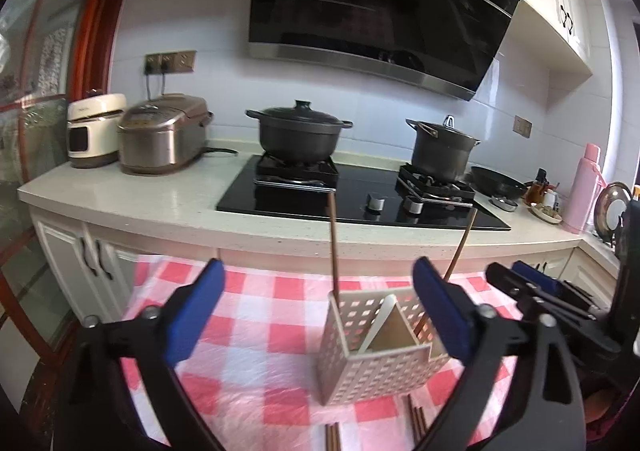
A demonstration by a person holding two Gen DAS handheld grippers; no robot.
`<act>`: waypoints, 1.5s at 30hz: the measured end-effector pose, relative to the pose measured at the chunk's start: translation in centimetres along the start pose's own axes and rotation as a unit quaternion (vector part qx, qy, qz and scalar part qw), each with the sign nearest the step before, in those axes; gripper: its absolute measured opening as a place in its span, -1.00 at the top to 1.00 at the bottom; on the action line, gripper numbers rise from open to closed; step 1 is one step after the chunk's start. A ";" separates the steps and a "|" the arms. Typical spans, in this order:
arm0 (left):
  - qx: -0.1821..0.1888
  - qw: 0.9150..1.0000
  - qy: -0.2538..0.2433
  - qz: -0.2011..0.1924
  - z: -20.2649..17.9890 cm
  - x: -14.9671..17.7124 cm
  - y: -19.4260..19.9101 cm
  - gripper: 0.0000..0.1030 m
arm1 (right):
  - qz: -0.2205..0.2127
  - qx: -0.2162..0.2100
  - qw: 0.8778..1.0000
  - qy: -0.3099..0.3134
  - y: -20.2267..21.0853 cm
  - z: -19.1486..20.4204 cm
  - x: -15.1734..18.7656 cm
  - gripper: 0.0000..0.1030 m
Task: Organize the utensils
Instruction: 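Lower the chopsticks into the caddy and open both tools, then withdraw both tools and move them back to the remaining chopsticks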
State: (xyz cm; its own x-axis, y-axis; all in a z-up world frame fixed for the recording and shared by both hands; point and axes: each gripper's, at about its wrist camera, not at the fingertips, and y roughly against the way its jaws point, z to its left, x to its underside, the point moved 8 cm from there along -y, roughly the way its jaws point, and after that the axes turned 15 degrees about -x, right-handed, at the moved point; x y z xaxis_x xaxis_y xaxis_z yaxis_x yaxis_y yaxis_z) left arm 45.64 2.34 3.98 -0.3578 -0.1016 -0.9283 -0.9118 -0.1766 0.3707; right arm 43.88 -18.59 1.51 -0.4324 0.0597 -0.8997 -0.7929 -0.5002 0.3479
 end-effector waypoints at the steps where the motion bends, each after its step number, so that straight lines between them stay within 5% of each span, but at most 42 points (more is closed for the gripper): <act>1: -0.004 1.000 -0.001 -0.004 0.4 0.4 0.6 -0.89 | 0.001 -0.001 1.000 0.001 0.4 0.2 0.4 -0.01; 20: -0.054 0.995 -0.078 0.032 2.5 13.7 4.8 -0.90 | 0.087 0.027 0.996 -0.013 3.7 1.3 15.0 -0.05; 33: -0.051 0.990 -0.079 0.102 4.2 20.0 3.4 -0.90 | 0.149 0.044 0.987 -0.044 2.6 0.3 20.0 -0.03; 39: -0.057 0.989 -0.091 0.103 4.2 20.6 3.5 -0.90 | 0.189 0.051 0.979 -0.047 1.0 0.0 21.2 0.40; 45: -0.054 0.988 -0.093 0.111 4.2 20.8 3.0 -0.90 | 0.207 0.060 0.975 -0.050 -0.4 -0.1 21.2 0.58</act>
State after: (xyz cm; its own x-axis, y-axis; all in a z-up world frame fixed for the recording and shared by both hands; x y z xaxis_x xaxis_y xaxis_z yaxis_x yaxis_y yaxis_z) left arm 34.67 3.79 -14.31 -0.5858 0.0301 -0.8099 -0.7838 -0.2751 0.5567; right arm 35.06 -17.16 -17.71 -0.7615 -0.0396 -0.6470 -0.5830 -0.3943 0.7104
